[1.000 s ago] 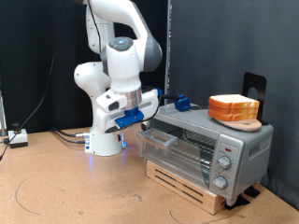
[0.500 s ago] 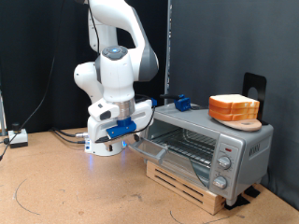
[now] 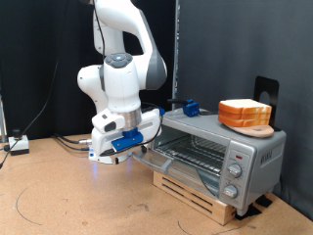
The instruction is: Make a piece of toast with the oven
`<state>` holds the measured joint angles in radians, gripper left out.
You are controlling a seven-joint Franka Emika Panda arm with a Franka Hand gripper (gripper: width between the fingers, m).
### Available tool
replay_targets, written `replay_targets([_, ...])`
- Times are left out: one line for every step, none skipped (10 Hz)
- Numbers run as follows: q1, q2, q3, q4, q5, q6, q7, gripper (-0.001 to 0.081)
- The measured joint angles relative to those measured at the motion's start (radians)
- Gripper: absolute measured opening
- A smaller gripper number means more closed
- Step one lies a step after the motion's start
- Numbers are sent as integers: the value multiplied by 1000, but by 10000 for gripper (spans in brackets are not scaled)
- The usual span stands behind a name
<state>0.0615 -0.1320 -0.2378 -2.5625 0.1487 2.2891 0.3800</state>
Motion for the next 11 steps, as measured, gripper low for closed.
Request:
replay_targets([6, 5, 9, 3, 17, 0, -4, 807])
replay_targets([13, 7, 20, 3, 24, 0, -4, 807])
replay_targets([18, 6, 28, 6, 27, 0, -4, 807])
replay_targets([22, 6, 33, 9, 32, 0, -4, 807])
replay_targets([25, 6, 42, 9, 40, 0, -4, 807])
replay_targets([27, 6, 48, 9, 44, 0, -3, 807])
replay_targets([27, 7, 51, 10, 43, 0, 1, 807])
replay_targets([26, 8, 52, 10, 34, 1, 8, 807])
replay_targets([25, 9, 52, 10, 26, 3, 17, 807])
replay_targets([25, 9, 52, 11, 25, 4, 18, 807])
replay_targets([25, 9, 52, 12, 26, 19, 15, 807])
